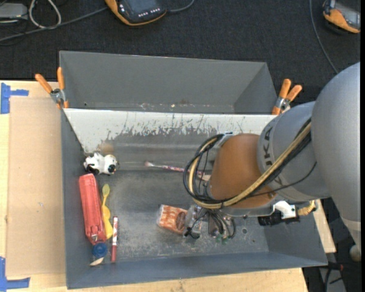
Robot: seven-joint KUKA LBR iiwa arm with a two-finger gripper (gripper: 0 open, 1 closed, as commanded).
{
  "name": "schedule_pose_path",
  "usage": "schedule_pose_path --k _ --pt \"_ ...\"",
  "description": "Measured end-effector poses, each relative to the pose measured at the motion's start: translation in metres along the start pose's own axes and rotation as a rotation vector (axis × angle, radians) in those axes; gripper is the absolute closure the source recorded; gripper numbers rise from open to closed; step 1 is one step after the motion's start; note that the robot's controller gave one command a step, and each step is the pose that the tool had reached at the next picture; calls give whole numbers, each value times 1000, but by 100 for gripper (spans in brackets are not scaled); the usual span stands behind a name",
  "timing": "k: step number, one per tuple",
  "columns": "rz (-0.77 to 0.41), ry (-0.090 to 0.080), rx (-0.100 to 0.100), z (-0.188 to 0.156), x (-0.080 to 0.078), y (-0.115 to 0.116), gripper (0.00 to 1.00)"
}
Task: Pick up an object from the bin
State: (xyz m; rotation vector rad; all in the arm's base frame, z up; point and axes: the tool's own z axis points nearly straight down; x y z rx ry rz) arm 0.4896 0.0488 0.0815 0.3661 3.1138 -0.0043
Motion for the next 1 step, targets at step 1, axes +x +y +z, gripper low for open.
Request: schedule_pose_path --k 1 --pt "19 -2 0 -6 8 7 100"
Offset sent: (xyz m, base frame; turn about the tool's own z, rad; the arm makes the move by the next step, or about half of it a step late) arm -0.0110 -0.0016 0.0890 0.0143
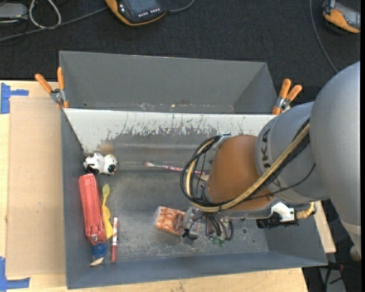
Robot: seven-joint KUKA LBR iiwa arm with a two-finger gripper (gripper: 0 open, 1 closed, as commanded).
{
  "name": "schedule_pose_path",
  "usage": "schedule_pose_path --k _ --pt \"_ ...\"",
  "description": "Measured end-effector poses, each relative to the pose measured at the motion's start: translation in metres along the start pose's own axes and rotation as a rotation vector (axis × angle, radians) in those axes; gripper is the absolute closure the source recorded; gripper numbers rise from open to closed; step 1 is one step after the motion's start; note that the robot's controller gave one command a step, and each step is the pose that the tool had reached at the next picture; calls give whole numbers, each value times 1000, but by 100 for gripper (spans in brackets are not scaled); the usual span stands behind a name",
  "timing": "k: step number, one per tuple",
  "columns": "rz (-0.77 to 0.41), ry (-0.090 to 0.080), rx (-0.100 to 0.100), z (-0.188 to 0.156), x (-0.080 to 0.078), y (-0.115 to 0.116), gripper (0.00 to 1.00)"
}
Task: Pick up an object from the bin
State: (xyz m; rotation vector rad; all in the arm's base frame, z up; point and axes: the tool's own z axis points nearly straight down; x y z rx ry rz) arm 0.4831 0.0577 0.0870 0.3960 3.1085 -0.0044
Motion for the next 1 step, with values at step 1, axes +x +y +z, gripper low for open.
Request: schedule_pose_path --k 1 --pt "-4 8 2 -72 2 -9 100"
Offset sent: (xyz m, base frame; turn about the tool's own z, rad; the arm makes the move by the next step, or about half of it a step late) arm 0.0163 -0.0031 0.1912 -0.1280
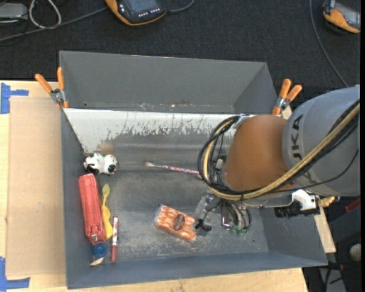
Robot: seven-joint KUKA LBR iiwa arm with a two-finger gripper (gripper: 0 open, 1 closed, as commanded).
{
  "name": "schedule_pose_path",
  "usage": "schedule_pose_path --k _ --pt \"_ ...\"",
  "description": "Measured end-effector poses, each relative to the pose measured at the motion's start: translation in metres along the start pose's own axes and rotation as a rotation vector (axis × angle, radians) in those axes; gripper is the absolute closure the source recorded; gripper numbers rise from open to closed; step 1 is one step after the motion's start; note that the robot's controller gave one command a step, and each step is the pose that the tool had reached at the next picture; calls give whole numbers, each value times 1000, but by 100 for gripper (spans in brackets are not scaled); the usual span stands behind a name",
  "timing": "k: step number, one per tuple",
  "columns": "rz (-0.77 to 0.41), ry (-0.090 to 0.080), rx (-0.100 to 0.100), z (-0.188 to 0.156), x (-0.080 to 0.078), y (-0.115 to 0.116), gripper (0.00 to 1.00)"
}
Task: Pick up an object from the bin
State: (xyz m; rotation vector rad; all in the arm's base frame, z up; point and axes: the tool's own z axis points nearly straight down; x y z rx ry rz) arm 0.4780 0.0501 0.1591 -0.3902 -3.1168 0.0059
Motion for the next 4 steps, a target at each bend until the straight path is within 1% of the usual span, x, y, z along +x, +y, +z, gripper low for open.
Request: schedule_pose_path --k 1,2,3,4 --pt "-92 4 2 -90 -14 6 100" --pt "-1 -3 -2 -44 -9 12 100" --pt "-54 -9 -3 -15 3 22 100" --pt "-61 -7 -3 47 3 29 100"
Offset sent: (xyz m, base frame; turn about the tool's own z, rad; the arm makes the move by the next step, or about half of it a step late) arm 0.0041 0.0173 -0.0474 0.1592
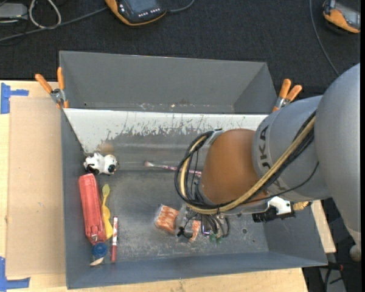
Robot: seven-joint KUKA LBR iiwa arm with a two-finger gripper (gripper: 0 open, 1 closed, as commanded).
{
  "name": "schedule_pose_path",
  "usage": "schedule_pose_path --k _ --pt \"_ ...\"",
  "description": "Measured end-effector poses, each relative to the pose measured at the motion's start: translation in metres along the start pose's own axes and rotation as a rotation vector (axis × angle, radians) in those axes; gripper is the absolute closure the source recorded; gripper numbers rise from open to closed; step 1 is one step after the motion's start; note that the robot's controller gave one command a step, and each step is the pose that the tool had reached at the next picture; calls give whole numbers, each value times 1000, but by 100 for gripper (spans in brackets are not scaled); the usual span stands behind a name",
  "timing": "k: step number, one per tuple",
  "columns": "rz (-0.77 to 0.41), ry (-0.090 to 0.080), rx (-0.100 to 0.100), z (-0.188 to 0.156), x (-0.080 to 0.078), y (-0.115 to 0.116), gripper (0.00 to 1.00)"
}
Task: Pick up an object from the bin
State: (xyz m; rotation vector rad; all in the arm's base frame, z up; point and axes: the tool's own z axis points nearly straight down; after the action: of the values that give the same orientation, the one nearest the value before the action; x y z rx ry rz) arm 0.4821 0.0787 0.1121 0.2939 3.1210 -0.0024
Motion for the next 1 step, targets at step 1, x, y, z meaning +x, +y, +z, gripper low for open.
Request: schedule_pose_path --k 1 --pt "-79 -8 -3 43 4 -22 100"
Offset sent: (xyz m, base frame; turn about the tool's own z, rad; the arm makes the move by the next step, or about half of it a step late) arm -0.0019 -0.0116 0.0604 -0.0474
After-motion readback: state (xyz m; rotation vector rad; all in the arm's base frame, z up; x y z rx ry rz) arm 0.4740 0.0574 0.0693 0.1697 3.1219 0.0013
